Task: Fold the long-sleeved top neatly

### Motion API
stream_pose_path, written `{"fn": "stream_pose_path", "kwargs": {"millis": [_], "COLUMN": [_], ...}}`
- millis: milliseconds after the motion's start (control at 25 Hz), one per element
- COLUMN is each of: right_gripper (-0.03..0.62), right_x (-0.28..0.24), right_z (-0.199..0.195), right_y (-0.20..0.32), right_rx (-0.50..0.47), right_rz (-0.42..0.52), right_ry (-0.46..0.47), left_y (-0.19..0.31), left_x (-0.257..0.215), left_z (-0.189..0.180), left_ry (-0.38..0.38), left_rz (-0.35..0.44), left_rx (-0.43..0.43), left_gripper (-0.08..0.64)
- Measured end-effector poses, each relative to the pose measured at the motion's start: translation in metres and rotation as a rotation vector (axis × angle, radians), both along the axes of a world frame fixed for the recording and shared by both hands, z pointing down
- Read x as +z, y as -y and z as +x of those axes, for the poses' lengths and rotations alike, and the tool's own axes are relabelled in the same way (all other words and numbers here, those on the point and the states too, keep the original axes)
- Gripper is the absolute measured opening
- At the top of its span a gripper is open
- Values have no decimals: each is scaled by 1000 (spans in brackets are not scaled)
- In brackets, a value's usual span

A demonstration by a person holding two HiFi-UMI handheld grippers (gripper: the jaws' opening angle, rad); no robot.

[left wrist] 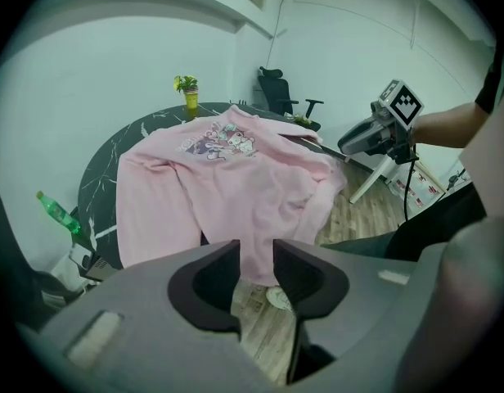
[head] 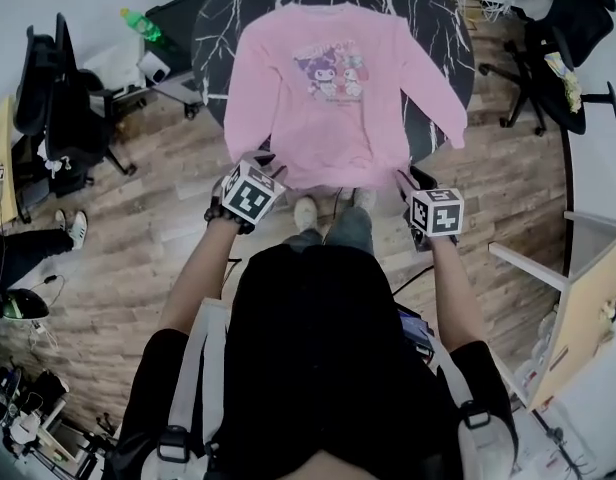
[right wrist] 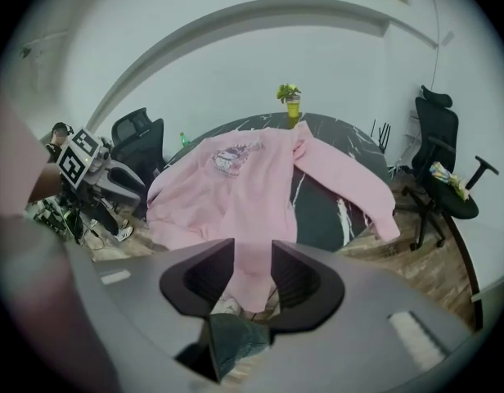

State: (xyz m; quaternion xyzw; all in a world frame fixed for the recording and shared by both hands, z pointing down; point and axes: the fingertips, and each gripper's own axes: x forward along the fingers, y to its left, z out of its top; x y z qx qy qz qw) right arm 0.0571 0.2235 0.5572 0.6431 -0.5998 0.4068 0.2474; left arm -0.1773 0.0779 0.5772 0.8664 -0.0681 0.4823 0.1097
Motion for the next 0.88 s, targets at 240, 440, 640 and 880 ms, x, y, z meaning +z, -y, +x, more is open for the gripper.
{"fn": "stream_pose_path", "kwargs": {"millis": [240, 440, 640, 880], "right_gripper": [144, 144, 143, 140], "right_x": [-14, -16, -15, 7], "right_z": [39, 70, 113, 159], "right_y": [37, 75, 120, 177], "right_rx": [13, -1, -30, -80], "right_rz": [33, 51, 57, 33], "right_ry": [-41, -51, -63, -66], "left_y": [30, 58, 102, 154], "left_x": [-15, -18, -22, -6], "left_z": [35, 67, 85, 98], "left_ry": [-26, -50, -17, 29], "left_rz": [27, 28, 40, 68], "left_rx": [-3, -43, -145, -285], "left_gripper": [133, 133, 133, 133]}}
